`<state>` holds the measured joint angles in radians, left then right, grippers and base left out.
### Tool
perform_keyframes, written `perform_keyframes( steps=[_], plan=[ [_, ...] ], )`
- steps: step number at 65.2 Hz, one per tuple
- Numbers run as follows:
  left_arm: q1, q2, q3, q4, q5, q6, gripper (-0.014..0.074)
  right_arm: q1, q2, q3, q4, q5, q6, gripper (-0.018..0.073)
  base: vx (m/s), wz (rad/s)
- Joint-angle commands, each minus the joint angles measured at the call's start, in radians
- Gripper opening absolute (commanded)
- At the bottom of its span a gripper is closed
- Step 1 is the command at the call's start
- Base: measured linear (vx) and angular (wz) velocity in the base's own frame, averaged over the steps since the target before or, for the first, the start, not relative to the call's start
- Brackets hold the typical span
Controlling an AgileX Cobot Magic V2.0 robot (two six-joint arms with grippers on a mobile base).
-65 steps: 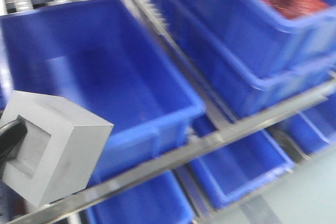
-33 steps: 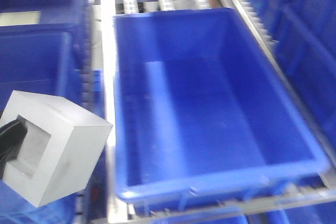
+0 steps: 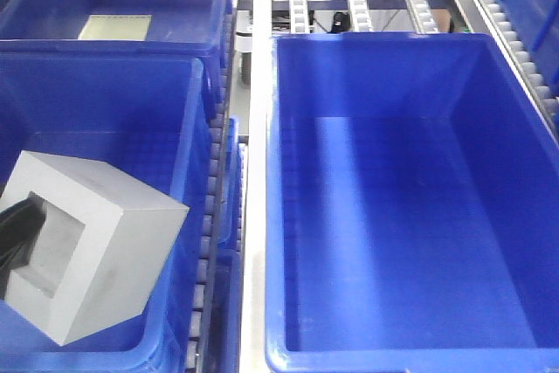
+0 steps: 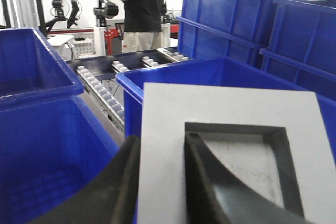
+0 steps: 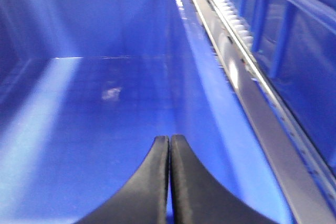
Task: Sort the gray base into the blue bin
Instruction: 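Turn the base to face the empty blue bin on the shelf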
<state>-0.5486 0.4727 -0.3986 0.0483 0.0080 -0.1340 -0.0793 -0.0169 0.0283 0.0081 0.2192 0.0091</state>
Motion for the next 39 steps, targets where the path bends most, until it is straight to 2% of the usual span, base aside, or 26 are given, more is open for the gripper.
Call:
perform_keyframes(
  steps=[1, 39],
  plan=[
    [-0.004, 0.000, -0.031, -0.005, -0.106, -0.012, -0.0006, 0.000, 0.001, 0.000, -0.008, -0.072, -0.009, -0.0005, 0.03, 0.12],
    [-0.004, 0.000, -0.031, -0.005, -0.106, -0.012, -0.0006, 0.000, 0.001, 0.000, -0.008, -0.072, -0.009, -0.0005, 0.02, 0.02]
  ],
)
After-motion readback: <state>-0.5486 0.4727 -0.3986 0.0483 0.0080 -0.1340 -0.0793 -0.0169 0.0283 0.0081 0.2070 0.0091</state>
